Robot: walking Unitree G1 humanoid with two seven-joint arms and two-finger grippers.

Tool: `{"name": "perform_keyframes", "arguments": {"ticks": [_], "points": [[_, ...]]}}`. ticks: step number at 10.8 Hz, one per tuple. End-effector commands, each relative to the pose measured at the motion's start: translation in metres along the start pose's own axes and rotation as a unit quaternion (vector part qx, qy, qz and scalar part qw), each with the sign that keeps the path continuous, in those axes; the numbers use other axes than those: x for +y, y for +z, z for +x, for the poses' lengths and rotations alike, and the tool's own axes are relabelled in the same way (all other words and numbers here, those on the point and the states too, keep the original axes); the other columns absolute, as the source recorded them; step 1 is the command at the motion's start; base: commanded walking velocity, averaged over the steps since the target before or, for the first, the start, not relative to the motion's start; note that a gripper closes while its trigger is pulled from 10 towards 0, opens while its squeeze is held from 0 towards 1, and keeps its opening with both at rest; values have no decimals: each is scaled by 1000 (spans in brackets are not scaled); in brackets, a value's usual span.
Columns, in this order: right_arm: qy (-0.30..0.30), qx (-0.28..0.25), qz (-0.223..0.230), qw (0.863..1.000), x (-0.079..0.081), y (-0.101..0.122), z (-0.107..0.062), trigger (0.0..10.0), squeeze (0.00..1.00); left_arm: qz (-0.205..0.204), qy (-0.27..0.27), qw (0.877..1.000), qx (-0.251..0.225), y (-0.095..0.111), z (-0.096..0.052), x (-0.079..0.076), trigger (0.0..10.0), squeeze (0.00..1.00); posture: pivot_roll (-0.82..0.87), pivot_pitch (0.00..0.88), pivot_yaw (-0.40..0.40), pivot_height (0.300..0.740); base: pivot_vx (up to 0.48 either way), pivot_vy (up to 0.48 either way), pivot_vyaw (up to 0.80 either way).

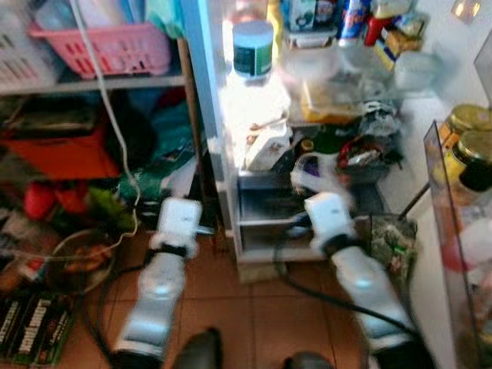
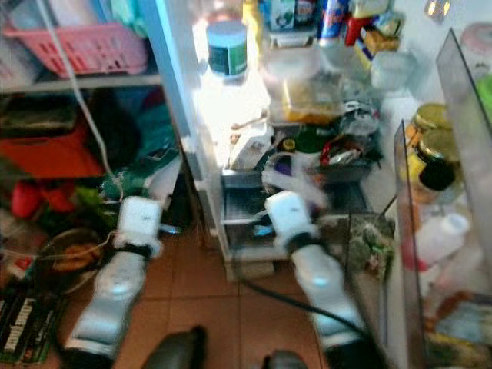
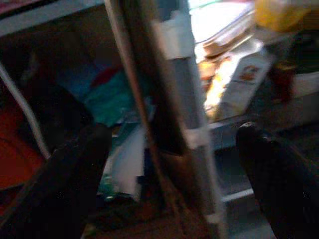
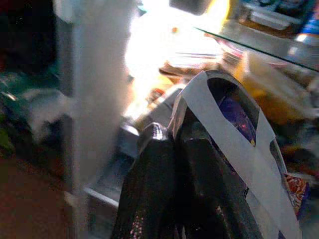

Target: Restocking fridge

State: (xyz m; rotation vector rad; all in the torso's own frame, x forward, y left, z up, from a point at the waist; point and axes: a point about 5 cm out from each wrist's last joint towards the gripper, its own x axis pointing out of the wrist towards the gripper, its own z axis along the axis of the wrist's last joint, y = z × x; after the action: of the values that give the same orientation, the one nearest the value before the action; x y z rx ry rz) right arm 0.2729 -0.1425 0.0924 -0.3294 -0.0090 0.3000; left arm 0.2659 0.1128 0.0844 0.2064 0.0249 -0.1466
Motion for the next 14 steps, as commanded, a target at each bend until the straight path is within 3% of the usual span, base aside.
{"name": "perform_keyframes", "arguments": {"ticks": [1, 4, 9, 14], "points": [[-1, -20, 5, 1000, 1, 7, 3, 10000, 0, 4, 9, 1000, 3, -1, 0, 8, 10000, 0, -8, 105, 3, 740, 0, -319, 0], [7, -28, 1, 1000, 3, 9, 5, 10000, 0, 0, 9, 1000, 2, -2, -1, 8, 10000, 0, -4, 86, -2, 740, 92, -291, 0], [22, -35, -5, 999, 8, 10, 5, 10000, 0, -21, 10, 1000, -5, -1, -2, 12, 10000, 0, -4, 84, 0, 740, 343, 0, 0], [27, -38, -6, 999, 11, 9, 4, 10000, 0, -14, 12, 1000, -10, 0, -2, 10, 10000, 0, -1, 86, 0, 740, 0, 0, 0]]}}
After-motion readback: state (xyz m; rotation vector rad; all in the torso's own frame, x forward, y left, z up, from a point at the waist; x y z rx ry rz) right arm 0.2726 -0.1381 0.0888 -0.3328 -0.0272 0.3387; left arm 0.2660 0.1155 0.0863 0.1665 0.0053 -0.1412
